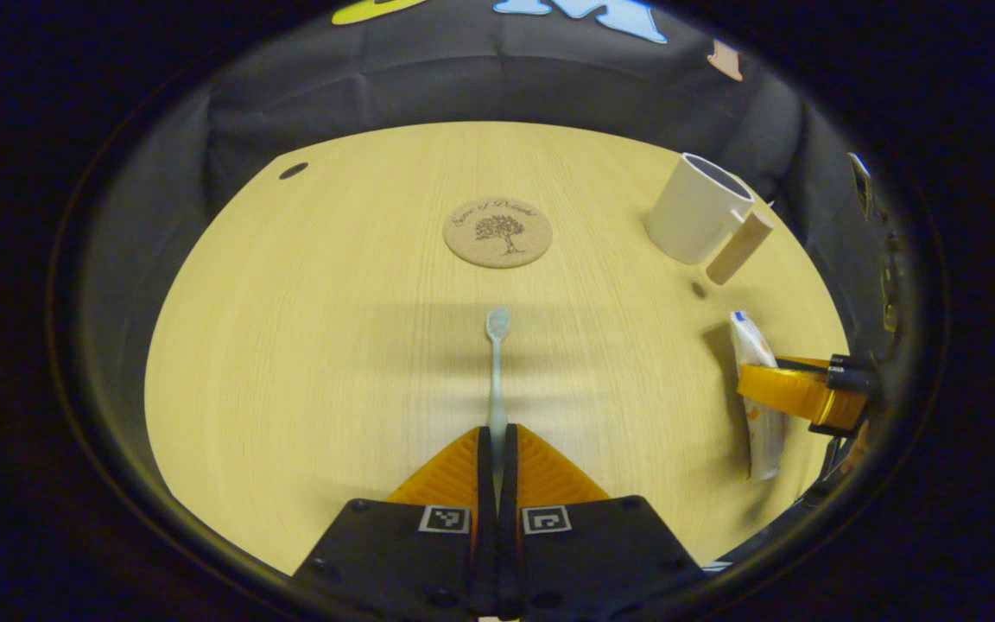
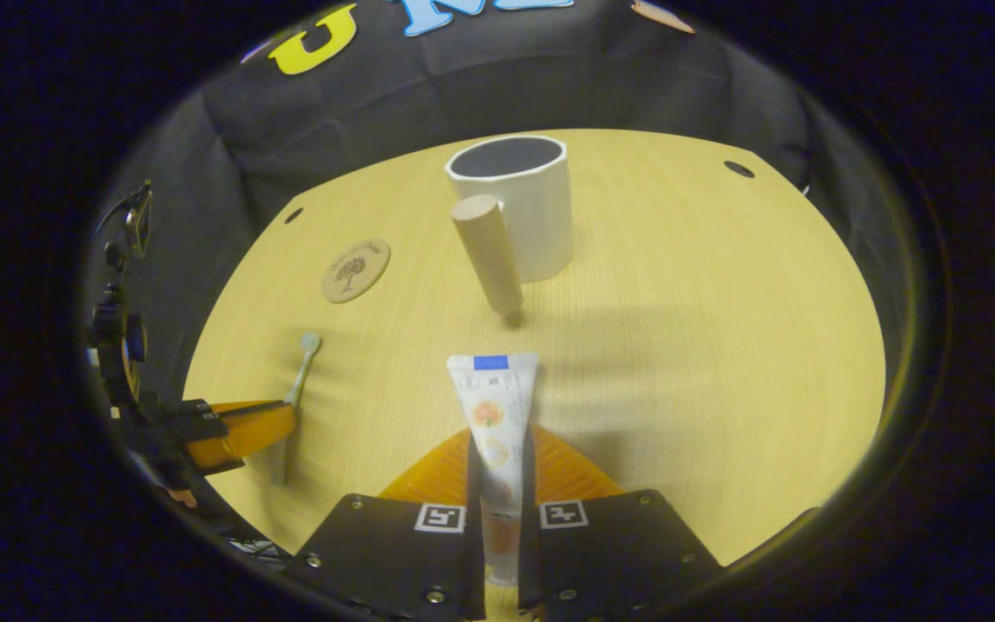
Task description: Put the toothbrush and toothpaste on the desktop into the cup, then pick up the cup and place it on the coaster on the desktop.
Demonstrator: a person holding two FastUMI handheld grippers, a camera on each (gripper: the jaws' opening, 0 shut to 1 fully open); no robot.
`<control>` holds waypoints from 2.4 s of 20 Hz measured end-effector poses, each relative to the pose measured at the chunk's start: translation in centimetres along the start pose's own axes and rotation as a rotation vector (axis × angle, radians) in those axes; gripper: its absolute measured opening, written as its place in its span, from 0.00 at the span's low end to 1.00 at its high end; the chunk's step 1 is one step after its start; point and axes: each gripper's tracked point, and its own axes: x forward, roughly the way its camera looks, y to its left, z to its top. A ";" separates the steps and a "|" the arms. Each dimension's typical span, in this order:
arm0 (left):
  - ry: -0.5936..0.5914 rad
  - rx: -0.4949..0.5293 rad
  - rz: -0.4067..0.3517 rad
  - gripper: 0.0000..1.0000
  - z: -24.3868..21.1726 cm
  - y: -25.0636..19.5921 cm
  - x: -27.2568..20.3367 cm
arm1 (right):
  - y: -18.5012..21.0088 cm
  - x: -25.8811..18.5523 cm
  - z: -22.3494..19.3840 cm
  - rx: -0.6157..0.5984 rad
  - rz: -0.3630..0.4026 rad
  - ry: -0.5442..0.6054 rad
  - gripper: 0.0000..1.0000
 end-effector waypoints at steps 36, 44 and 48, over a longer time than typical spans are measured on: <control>-0.788 0.031 -0.180 0.07 24.0 -7.3 -13.1 | 2.8 -9.9 26.6 -0.052 0.179 -0.875 0.16; -0.791 -0.038 -0.182 0.07 24.9 -6.9 -12.1 | 1.4 -5.1 28.8 -0.079 0.127 -0.893 0.16; -0.786 -0.043 -0.159 0.07 24.3 -5.6 -12.3 | 0.6 -2.7 28.6 -0.128 0.078 -0.874 0.16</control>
